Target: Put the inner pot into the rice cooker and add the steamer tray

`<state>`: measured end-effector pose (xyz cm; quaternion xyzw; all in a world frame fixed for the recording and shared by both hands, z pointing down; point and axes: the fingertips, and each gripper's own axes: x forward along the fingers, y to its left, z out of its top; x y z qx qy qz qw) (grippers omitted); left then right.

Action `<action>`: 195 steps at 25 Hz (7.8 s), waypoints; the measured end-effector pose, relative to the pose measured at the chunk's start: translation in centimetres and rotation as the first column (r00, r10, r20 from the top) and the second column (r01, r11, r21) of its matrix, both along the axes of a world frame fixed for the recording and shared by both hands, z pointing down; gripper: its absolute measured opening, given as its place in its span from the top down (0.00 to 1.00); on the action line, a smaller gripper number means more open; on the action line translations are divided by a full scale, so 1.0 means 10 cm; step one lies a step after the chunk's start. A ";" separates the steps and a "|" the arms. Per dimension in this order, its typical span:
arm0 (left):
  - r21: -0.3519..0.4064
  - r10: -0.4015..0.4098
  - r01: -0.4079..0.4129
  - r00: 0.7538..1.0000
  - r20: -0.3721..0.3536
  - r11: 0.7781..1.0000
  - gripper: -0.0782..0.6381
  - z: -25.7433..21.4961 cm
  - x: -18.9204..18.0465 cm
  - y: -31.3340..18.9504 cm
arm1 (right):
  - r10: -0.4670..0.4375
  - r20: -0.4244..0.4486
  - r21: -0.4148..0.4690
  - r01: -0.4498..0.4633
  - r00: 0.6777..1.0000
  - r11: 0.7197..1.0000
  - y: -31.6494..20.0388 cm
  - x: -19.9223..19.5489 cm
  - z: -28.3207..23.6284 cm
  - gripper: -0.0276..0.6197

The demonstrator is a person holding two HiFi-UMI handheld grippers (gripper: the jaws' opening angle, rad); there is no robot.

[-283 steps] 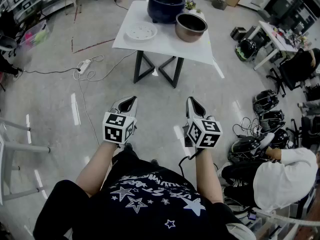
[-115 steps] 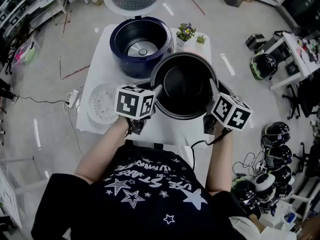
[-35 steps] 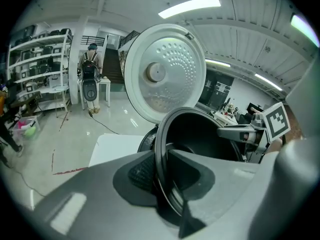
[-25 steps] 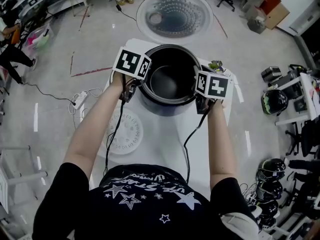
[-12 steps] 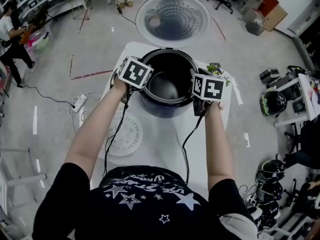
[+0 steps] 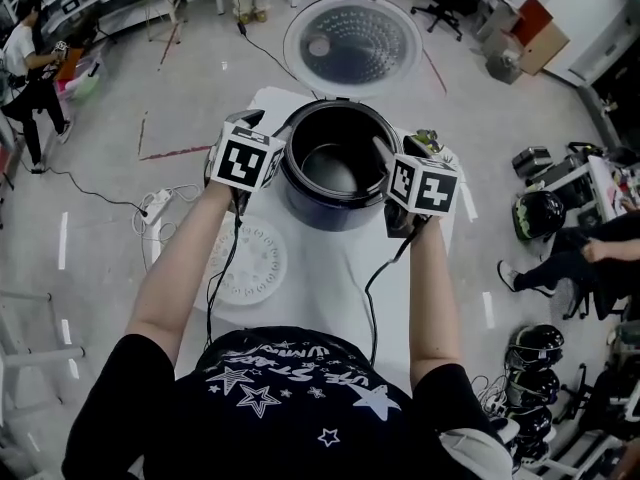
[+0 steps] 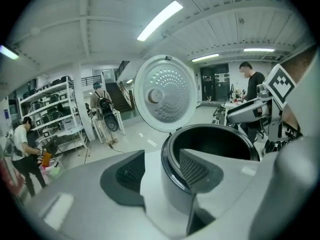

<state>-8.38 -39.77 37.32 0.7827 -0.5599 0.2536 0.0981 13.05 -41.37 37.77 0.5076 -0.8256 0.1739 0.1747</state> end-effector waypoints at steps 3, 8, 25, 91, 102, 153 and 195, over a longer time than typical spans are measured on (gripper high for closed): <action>0.076 -0.031 0.034 0.999 -0.030 0.997 0.62 -0.16 -0.14 0.19 | -0.010 0.022 0.036 0.009 1.000 0.999 0.12 -0.08 -0.15 0.51; 0.122 -0.098 0.105 0.993 -0.064 0.987 0.70 -0.24 -0.33 0.60 | -0.043 0.047 0.068 0.039 0.998 0.997 0.44 -0.21 -0.30 0.46; 0.008 -0.351 0.353 0.933 -0.079 0.936 0.89 0.52 -1.00 2.14 | -0.266 0.131 0.017 0.267 0.955 0.964 1.40 -1.02 0.02 0.45; -0.350 -0.089 0.023 0.981 -0.173 0.936 0.89 2.12 -1.87 2.50 | -0.013 -0.194 -0.485 -0.084 0.981 0.871 2.17 -1.61 2.32 0.87; -0.280 -0.076 0.015 0.975 -0.209 0.960 0.89 1.77 -1.83 2.42 | -0.032 -0.130 -0.391 -0.021 0.991 0.920 2.16 -1.69 1.65 0.87; 0.070 -0.077 0.097 0.968 -0.240 0.993 0.89 -0.05 -0.23 1.15 | -0.017 0.107 -0.041 0.022 0.994 0.999 0.28 0.16 -0.40 0.87; -0.007 -0.050 0.049 0.974 -0.219 0.999 0.89 0.26 -0.07 0.94 | 0.009 -0.195 -0.081 -0.025 0.981 0.996 -0.22 0.02 0.43 0.68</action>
